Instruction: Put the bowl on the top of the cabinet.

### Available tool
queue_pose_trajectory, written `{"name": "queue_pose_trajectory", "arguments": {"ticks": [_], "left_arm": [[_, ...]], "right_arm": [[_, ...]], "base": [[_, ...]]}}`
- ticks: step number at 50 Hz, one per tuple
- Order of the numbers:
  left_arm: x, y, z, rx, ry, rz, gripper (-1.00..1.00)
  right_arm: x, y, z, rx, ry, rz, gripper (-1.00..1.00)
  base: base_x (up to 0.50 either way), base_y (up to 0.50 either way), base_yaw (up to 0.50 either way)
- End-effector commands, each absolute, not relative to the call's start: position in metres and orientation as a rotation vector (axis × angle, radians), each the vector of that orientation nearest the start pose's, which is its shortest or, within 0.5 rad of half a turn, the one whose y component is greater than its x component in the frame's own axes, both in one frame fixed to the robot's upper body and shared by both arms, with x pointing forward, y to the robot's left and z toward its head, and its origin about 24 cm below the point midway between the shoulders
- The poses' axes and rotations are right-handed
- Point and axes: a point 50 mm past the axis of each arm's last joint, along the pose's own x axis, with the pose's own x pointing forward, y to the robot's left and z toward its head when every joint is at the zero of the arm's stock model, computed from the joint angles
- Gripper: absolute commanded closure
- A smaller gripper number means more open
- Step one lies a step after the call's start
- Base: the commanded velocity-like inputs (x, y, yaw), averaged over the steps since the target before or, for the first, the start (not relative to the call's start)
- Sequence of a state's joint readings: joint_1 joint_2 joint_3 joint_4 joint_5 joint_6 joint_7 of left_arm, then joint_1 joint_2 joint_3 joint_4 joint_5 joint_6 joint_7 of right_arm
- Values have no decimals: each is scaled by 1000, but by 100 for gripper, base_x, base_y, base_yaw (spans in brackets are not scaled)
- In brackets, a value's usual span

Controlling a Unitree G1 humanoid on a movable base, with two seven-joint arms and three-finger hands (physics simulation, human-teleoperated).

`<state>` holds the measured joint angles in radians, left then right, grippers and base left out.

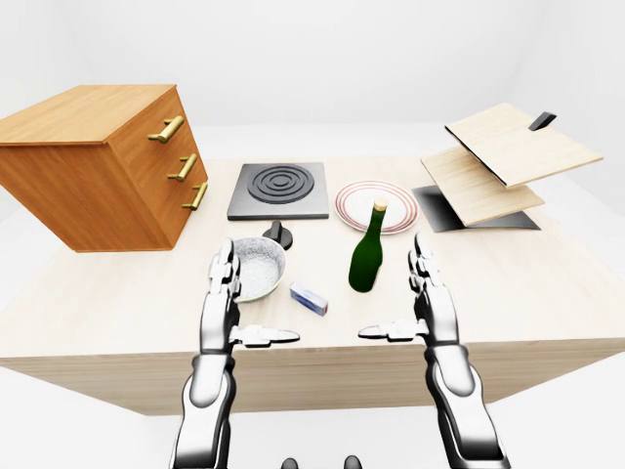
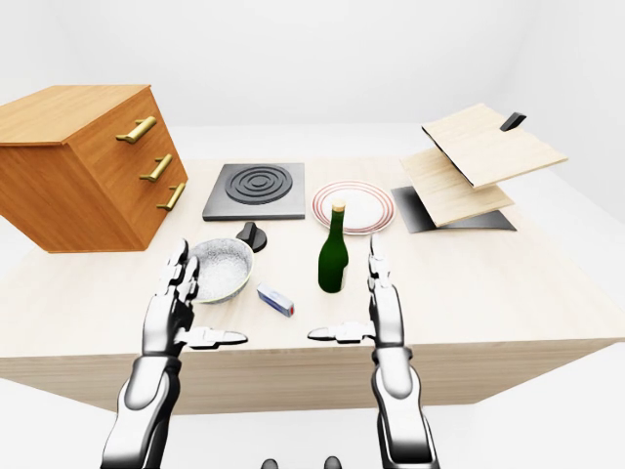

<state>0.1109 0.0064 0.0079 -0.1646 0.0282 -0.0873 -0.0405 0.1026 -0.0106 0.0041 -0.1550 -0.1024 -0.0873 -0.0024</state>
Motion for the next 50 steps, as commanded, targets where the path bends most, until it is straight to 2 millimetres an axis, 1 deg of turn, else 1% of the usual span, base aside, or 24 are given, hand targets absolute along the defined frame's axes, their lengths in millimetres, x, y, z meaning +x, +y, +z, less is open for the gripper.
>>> {"name": "queue_pose_trajectory", "arguments": {"ticks": [1, 7, 9, 10, 11, 14, 16, 17, 25, 27, 29, 42, 44, 45, 46, 47, 50], "left_arm": [[208, 159, 86, 60, -236, 37, -100], [197, 163, 99, 98, -286, 84, -100], [191, 164, 106, 102, -311, 93, -100], [191, 164, 106, 102, -312, 93, -100], [189, 165, 107, 104, -316, 100, -100], [189, 165, 107, 108, -316, 100, -100], [189, 165, 108, 110, -319, 104, -100], [188, 165, 109, 110, -321, 104, -100], [187, 165, 109, 113, -322, 110, -100], [188, 165, 109, 114, -321, 111, -100], [188, 165, 106, 115, -310, 113, -100], [187, 165, 109, 116, -324, 114, -100], [188, 165, 109, 117, -321, 113, -100], [188, 165, 108, 117, -320, 113, -100], [188, 165, 108, 117, -320, 113, -100], [188, 165, 108, 117, -320, 112, -100], [188, 165, 109, 117, -323, 111, -100]], "right_arm": [[206, -151, 92, -226, -264, -57, -100], [196, -150, 103, -281, -307, -73, -100], [194, -150, 99, -301, -291, -85, -100], [194, -150, 99, -302, -291, -85, -100], [192, -149, 105, -312, -315, -81, -100], [193, -148, 105, -313, -317, -75, -100], [195, -149, 95, -324, -274, -85, -100], [195, -150, 93, -326, -269, -87, -100], [196, -149, 95, -323, -278, -74, -100], [193, -147, 106, -318, -321, -64, -100], [194, -147, 106, -319, -321, -62, -100], [194, -146, 106, -322, -321, -55, -100], [194, -148, 99, -326, -294, -65, -100], [194, -148, 99, -327, -290, -66, -100], [194, -147, 103, -324, -308, -61, -100], [194, -148, 99, -326, -292, -64, -100], [195, -148, 98, -327, -286, -65, -100]], "base": [[0, 0, 0], [0, 0, 0], [0, 0, 0], [0, 0, 0], [0, 0, 0], [0, 26, 0], [0, 49, 0], [0, 50, 0], [0, 50, 0], [0, 50, 0], [0, 50, 0], [0, 50, 0], [0, 50, 0], [0, 50, 0], [0, 50, 0], [0, 50, 0], [0, 50, 0]]}}
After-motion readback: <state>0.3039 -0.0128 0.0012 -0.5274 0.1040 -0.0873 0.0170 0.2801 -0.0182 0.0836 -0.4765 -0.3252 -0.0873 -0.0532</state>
